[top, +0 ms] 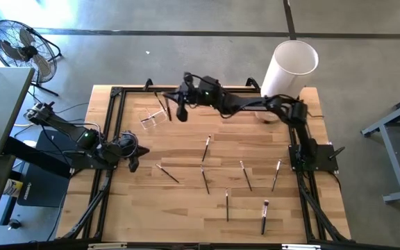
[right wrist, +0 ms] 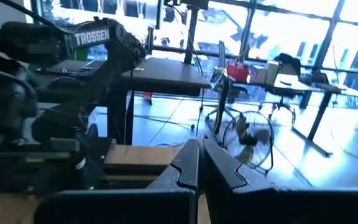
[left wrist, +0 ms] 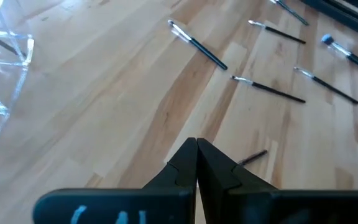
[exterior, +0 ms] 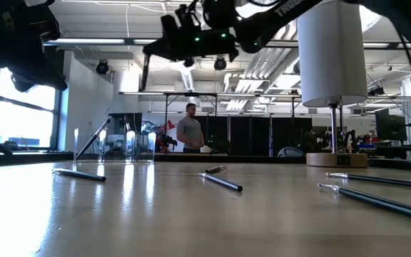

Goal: Put items in baskets/containers
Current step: Put the powder brush into the middle transparent organizer, then put the eyeshadow brush into the transparent organizer

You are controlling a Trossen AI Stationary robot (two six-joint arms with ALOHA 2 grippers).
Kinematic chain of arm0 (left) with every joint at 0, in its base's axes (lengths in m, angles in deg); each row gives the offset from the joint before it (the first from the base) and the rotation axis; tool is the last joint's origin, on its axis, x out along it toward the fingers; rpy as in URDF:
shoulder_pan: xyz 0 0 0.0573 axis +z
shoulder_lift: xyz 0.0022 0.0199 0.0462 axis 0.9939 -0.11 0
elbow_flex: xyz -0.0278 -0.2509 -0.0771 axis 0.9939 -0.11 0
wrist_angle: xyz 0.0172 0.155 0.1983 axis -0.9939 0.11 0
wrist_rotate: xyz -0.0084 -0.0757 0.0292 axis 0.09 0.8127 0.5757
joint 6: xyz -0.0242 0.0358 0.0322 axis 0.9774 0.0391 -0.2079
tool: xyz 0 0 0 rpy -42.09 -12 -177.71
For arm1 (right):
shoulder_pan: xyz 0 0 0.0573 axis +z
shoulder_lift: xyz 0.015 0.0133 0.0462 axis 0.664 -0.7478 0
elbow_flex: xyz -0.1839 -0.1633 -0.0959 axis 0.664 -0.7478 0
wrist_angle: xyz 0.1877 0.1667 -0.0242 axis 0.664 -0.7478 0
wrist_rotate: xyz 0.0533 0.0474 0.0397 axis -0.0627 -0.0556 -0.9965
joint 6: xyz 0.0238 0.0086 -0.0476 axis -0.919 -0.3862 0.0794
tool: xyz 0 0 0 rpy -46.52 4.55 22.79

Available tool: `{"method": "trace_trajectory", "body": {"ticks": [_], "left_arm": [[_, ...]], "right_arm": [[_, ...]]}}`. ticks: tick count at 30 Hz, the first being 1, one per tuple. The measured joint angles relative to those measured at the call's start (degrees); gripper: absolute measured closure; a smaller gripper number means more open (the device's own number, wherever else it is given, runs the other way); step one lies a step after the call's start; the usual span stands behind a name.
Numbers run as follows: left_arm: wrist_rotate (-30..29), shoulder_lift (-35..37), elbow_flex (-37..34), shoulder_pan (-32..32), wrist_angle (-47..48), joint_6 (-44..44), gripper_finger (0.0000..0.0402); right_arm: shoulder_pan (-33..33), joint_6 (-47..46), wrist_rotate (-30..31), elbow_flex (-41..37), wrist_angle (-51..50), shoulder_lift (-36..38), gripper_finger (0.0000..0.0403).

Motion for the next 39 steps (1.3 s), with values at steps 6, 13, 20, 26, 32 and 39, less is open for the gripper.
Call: {"method": "trace_trajectory", "body": {"ticks": [6,13,20,26,32,39], "left_arm": [[-0.52,-1.93,0.0,0.0,-1.35,4.14,0.0401],[-0.74,-5.74,0.0,0.0,-6.82,7.3,0.0402],[0.23,-11.41,0.0,0.0,-12.81,8.36,0.0402],[3.6,-15.36,0.0,0.0,-13.25,10.63,0.0402],[5.59,-16.94,0.0,0.0,-13.53,10.58,0.0402],[9.6,-16.9,0.0,0.0,-13.58,9.72,0.0401]], "right_arm": [[-1.48,3.23,-5.85,16.88,-1.23,-12.33,0.0402],[-2.72,6.12,-11.93,33.5,-5.11,-25.57,0.0402],[-3.85,10.2,-11.62,36.93,-9.43,-29.9,0.0398],[-4.16,11.63,-10.62,35.33,-13.56,-29.9,0.0395],[-3.79,11.61,-6.39,35.33,-16.37,-29.9,0.036],[-3.52,11.58,-1.83,35.4,-24.98,-25.46,0.0289]]}}
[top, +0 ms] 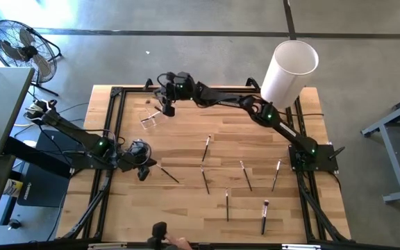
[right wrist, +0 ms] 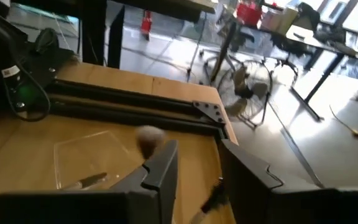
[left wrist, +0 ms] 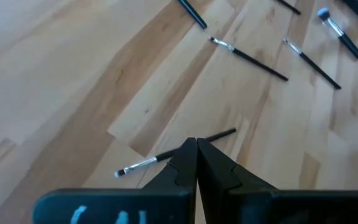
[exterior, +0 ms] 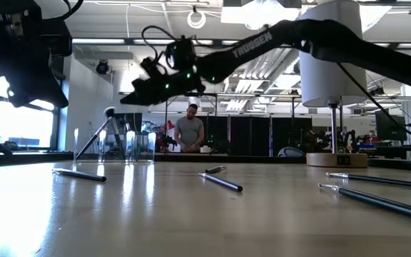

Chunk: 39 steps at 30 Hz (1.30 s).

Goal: Put items in baskets/containers
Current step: Put the eyeshadow brush into the transparent organizer

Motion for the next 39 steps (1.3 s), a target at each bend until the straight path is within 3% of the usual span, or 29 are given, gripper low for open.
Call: {"method": "trace_trajectory", "body": {"ticks": [6,10,12,15,20,25,33,39], "left_arm": [[1.18,0.0,0.0,0.0,0.02,-0.1,0.0402],[2.64,0.0,0.0,0.0,-0.07,1.75,0.0402],[2.71,0.0,0.0,0.0,-0.12,2.01,0.0402],[2.39,0.0,0.0,0.0,-1.17,2.03,0.0402],[1.62,0.0,0.0,0.0,-3.09,2.64,0.0402],[0.16,-0.02,0.77,0.0,-2.94,7.75,0.0402],[-2.55,-8.76,8.35,0.0,0.16,15.11,0.0402],[-3.41,-22.94,20.36,0.01,8.82,28.8,0.0402]], "right_arm": [[1.0,-8.27,6.91,0.19,-24.43,10.19,0.0272],[2.48,-17.26,8.26,-0.07,-44.17,15.69,0.0312],[3.78,-19.73,8.34,-3.35,-48.62,18.11,0.0348],[7.25,-23.06,11.67,-15.49,-46.24,23.53,0.0394],[14.24,-34.67,19.0,-41.43,-31.18,38.03,0.0381],[21.16,-46.86,25.62,-63.6,-22.91,52.89,0.04],[28.08,-62.28,32.6,-86.64,-22.04,72.27,0.04],[30.08,-64.45,29.53,-97.0,-22.23,81.27,0.0401]]}}
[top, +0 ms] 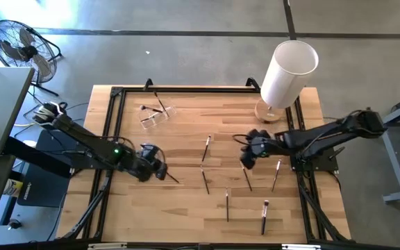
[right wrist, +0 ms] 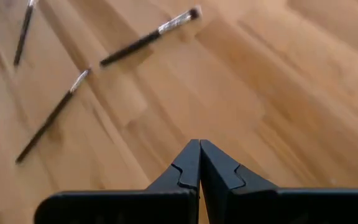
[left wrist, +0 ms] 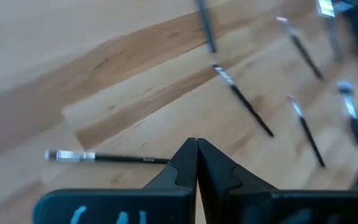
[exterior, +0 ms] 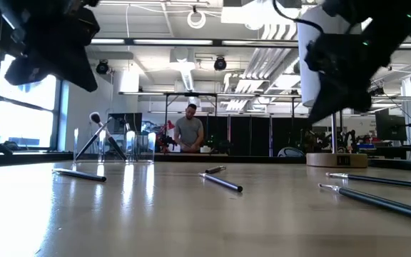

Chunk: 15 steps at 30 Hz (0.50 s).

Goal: Put items in baskets/containers
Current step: Put the eyeshadow brush into the transparent organizer

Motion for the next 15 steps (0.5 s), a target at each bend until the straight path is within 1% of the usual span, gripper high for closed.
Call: {"method": "trace_trajectory", "body": {"ticks": [5,8,10,12,13,15], "left_arm": [[0.41,-10.25,10.5,-0.01,11.73,18.49,0.0402],[0.73,-14.64,14.46,-0.01,17.98,28.24,0.0402],[1.42,-17.0,15.72,-0.01,20.84,35.63,0.0402],[3.87,-18.66,15.86,0.05,21.89,42.91,0.0401],[5.24,-19.16,15.86,0.03,22.62,45.47,0.0402],[8.04,-20.29,15.9,0.1,22.5,47.48,0.0401]], "right_arm": [[1.2,1.25,-4.68,-5.23,0.22,5.58,0.0402],[2.08,3.49,-5.2,-7.06,0.26,8.2,0.0401],[2.64,5.61,-5.24,-7.85,-0.1,9.35,0.0401],[3.09,7.46,-5.48,-8.09,-0.28,10.16,0.0402],[3.28,7.83,-5.83,-8.07,-0.09,10.47,0.0402],[3.57,8.45,-6.95,-8.07,0.04,10.99,0.0401]]}}
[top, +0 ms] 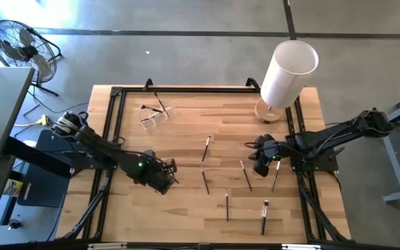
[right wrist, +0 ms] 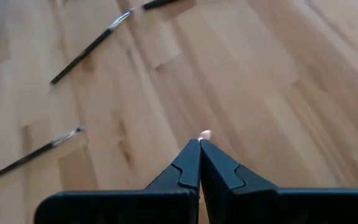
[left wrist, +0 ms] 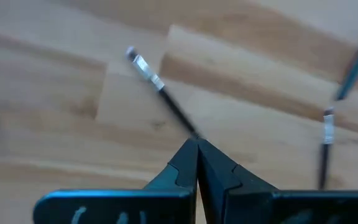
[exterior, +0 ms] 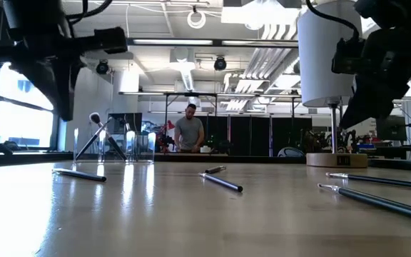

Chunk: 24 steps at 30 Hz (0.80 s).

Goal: Put items in baskets/containers
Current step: Put the eyeshadow brush into the transparent organizer

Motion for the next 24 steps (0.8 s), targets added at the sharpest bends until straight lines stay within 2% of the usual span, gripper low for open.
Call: {"method": "trace_trajectory", "body": {"ticks": [8,13,16,20,24], "left_arm": [[1.62,-2.11,-0.02,5.2,2.68,0.6,0.0382],[14.1,-2.11,-0.04,9.38,7.0,1.63,0.0356],[18.52,-2.11,-0.05,10.25,10.62,4.07,0.0335],[18.69,-2.11,-0.52,10.49,12.24,9.37,0.0299],[16.38,-2.11,-0.85,10.51,11.65,11.35,0.026]], "right_arm": [[0.21,4.25,-2.78,0.0,-0.09,0.63,0.0401],[0.35,5.55,-2.85,0.02,0.25,0.61,0.0401],[0.35,5.76,-3.21,0.04,0.42,0.61,0.0399],[0.35,5.83,-3.37,0.04,0.4,0.59,0.0401],[0.35,6.57,-3.31,0.04,0.39,0.59,0.04]]}}
